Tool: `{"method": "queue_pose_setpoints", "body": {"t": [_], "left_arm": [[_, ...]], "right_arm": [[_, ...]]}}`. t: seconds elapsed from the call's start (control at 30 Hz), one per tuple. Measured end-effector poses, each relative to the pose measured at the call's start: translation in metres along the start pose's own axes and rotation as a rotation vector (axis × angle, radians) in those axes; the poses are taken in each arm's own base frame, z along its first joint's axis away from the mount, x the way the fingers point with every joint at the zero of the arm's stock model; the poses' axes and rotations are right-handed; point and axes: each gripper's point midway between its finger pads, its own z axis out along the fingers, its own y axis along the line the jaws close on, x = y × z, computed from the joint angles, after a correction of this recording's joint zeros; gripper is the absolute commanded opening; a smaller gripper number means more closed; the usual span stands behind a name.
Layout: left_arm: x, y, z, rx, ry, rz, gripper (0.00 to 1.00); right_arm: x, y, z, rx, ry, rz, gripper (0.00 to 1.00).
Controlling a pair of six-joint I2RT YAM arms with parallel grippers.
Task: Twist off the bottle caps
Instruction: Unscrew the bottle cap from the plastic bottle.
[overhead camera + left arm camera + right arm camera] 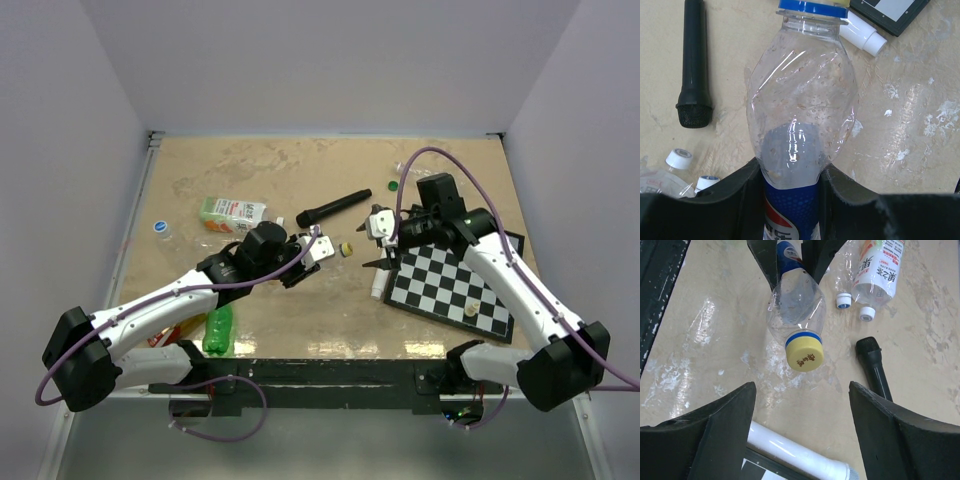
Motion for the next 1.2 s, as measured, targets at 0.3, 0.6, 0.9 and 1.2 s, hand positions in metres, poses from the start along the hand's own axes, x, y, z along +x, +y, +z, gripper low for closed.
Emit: {"method": "queue_pose_setpoints", "body": {"t": [0.3, 0.6, 0.9, 1.2], "left_arm": [[0.000, 0.000, 0.000, 0.000, 0.000, 0.000, 0.00], [0.000, 0.001, 0.000, -0.003, 0.001, 0.000, 0.00], [0.000, 0.001, 0.000, -0.007, 0.002, -0.001, 0.00], [0.001, 0.002, 0.000, -0.010, 0.004, -0.001, 0.00]], "right_arm": [[-0.015, 0.000, -0.015, 0.086, 0.008, 0.156, 0.78], [-0.011, -0.011, -0.003, 0.104, -0.012, 0.440, 0.76], [-0.017, -0.017, 0.002, 0.125, -0.059, 0.684, 0.76], [-0.014, -0.020, 0.015, 0.095, -0.078, 0.815, 0.70]]}}
